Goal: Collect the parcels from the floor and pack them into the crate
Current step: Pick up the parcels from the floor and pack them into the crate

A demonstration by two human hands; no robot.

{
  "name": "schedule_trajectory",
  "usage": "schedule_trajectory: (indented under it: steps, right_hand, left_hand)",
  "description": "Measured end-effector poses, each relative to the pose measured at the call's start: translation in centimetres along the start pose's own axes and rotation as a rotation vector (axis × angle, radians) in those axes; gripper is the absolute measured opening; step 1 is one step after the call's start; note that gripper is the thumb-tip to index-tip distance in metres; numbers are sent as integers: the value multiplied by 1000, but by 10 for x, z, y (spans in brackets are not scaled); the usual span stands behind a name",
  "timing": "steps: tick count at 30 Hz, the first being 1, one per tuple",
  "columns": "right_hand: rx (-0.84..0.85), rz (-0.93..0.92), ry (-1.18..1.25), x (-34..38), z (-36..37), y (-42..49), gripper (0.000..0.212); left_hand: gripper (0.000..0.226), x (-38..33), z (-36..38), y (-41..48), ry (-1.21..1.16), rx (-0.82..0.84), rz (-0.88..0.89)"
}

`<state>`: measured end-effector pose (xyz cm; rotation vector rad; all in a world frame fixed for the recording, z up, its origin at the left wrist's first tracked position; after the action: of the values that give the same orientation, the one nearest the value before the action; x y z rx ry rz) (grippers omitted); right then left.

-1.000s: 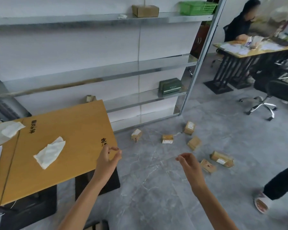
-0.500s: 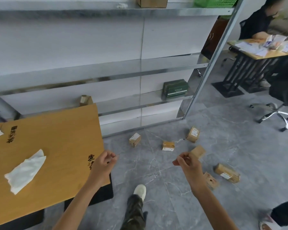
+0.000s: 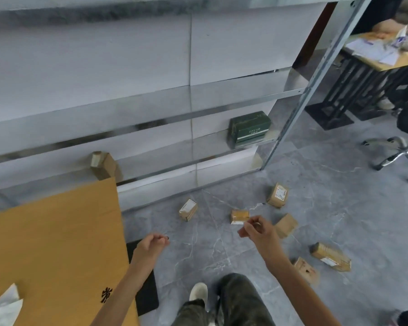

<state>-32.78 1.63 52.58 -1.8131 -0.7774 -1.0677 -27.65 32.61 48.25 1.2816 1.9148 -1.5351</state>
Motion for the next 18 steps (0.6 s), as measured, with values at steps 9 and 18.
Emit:
schedule_trajectory:
  steps: [9,18]
  right_hand:
    - [89,151,0,-2,0,130,6]
    - [164,247,-104,-33,21,233,11]
  left_hand:
    - [14,-43,100,81,128,70,-211]
    - [29,-60,126,179,207,58,-294]
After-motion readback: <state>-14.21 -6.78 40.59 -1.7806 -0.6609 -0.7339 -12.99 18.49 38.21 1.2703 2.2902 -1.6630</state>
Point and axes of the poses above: each hand's wrist, its own y-axis towards the middle knuckle, its own z-axis out of the palm, x = y × z, the point moved 8 cm from there along y, towards the middle knuckle, and after that the axes turned 3 degrees about -z, right-handed, at the moved point
